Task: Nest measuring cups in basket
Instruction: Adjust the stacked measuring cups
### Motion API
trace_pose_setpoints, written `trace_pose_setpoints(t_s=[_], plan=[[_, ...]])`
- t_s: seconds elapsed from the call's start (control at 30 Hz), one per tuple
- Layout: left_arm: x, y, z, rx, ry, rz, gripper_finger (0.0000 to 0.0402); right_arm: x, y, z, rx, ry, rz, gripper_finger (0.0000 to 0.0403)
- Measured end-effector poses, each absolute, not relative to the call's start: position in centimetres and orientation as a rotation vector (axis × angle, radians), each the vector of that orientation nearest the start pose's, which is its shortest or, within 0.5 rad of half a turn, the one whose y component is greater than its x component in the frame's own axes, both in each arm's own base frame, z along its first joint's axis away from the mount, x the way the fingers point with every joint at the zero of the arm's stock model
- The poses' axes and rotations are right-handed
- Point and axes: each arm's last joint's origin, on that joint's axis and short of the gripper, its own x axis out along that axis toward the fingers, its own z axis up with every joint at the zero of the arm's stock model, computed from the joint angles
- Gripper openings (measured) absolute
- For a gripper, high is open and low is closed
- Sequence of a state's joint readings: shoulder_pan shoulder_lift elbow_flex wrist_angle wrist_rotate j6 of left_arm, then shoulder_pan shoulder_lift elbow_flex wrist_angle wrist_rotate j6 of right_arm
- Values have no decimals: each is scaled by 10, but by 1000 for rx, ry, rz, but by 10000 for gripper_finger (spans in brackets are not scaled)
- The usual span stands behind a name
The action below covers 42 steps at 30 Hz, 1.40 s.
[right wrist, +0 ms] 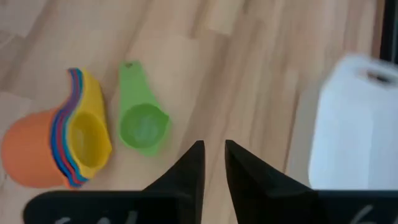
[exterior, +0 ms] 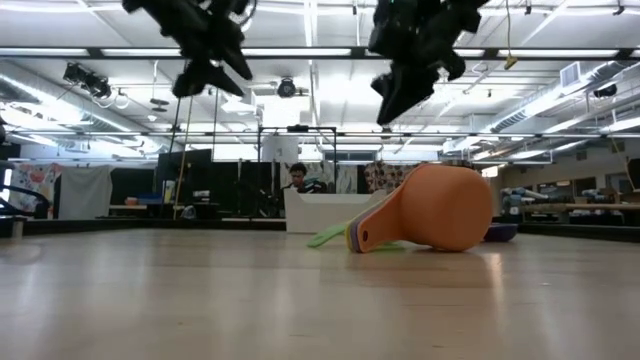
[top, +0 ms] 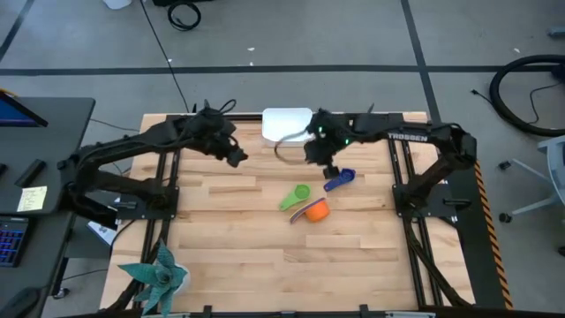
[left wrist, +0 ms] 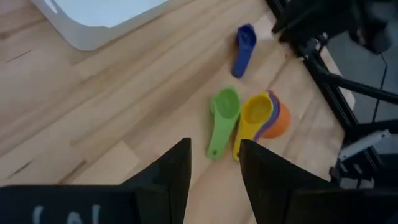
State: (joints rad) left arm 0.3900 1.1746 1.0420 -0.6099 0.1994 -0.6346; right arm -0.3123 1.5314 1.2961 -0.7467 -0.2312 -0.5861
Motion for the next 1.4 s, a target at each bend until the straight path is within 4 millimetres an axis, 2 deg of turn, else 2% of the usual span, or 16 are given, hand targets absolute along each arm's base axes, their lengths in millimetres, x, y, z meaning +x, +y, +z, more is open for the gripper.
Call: trace_pose_setpoints(t_s=[0.2, 0.43, 0.63, 0.83, 0.97, 1.17, 1.4], plan=[[208, 64, 326, -784, 609, 344, 141, 319, -46, 291, -351, 890, 190, 115], [198, 44, 332, -754, 636, 273, 141, 323, 3, 291, -328, 873, 276, 164], [200, 33, 331, -739, 664, 224, 141, 337, 32, 274, -330, 884, 331, 176], [201, 25, 331, -763, 664, 246, 141, 349, 42, 240, -338, 996, 386, 176], [202, 22, 331, -779, 665, 252, 141, 353, 45, 232, -301, 1006, 457, 176], [202, 22, 331, -790, 658, 271, 141, 359, 45, 226, -347, 970, 508, 176], [202, 22, 331, -789, 653, 272, 141, 370, 33, 195, -275, 1035, 573, 175]])
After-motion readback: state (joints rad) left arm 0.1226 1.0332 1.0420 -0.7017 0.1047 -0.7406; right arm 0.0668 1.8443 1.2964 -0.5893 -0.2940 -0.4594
